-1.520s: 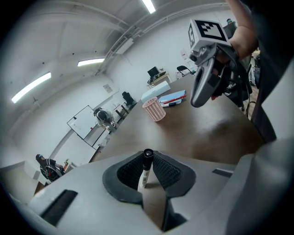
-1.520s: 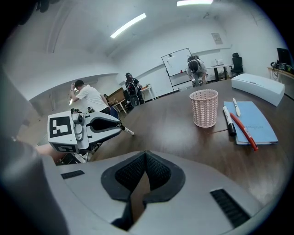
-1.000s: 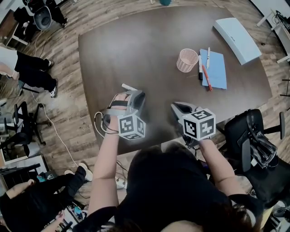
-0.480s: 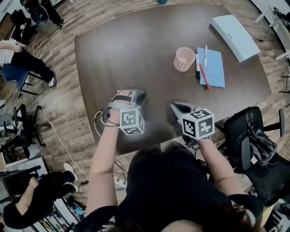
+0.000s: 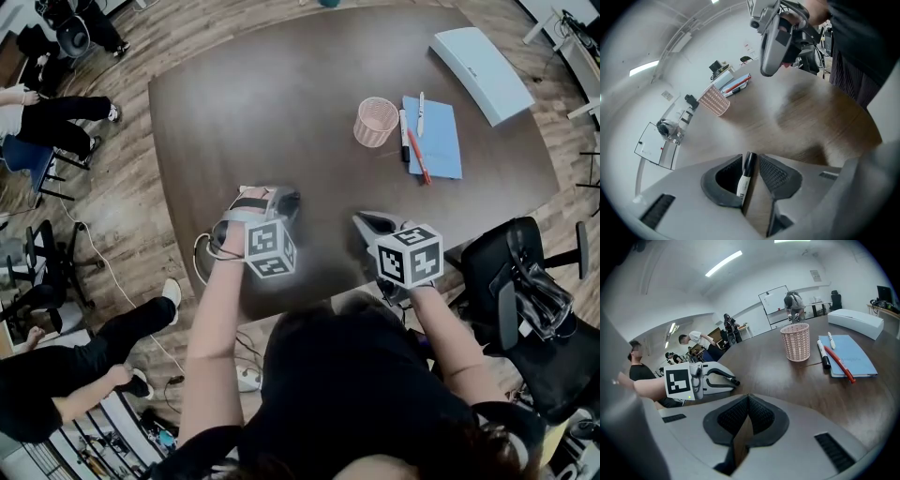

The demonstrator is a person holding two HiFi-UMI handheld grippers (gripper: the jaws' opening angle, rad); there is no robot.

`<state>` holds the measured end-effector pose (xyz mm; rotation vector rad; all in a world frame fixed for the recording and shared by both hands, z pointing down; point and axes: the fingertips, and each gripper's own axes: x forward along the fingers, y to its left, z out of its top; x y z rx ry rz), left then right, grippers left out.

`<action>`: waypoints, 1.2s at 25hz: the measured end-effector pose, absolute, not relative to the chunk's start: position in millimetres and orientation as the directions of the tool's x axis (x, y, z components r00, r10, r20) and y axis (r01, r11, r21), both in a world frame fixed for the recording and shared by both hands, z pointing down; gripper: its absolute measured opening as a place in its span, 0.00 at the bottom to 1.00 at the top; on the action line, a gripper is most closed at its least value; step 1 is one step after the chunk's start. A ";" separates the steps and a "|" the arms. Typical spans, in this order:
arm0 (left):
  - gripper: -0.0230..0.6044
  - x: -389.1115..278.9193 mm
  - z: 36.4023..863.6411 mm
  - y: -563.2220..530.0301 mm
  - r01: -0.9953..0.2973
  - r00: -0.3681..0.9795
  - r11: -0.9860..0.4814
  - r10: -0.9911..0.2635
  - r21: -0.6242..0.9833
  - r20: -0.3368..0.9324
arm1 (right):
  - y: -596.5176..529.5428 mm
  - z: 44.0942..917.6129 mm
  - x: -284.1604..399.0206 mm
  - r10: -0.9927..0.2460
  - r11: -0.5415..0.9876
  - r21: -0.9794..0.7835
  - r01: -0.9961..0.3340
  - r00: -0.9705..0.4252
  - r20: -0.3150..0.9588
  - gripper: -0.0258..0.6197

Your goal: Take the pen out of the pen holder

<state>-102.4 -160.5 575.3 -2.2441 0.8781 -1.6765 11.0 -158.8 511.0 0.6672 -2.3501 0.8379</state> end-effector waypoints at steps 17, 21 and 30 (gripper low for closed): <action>0.16 -115.7 551.0 -158.7 -0.594 0.189 -0.672 -0.650 -0.441 0.736 | -156.7 507.2 6.6 -0.263 0.695 -0.400 -0.597 -0.729 0.632 0.07; 0.13 -121.2 538.1 -152.9 -0.673 0.169 -0.604 -0.688 -0.427 0.706 | -152.7 505.1 5.1 -0.264 0.702 -0.395 -0.592 -0.732 0.628 0.07; 0.11 -134.6 502.7 -144.5 -0.857 0.135 -0.405 -0.774 -0.320 0.619 | -150.5 500.2 4.7 -0.276 0.710 -0.382 -0.592 -0.733 0.622 0.07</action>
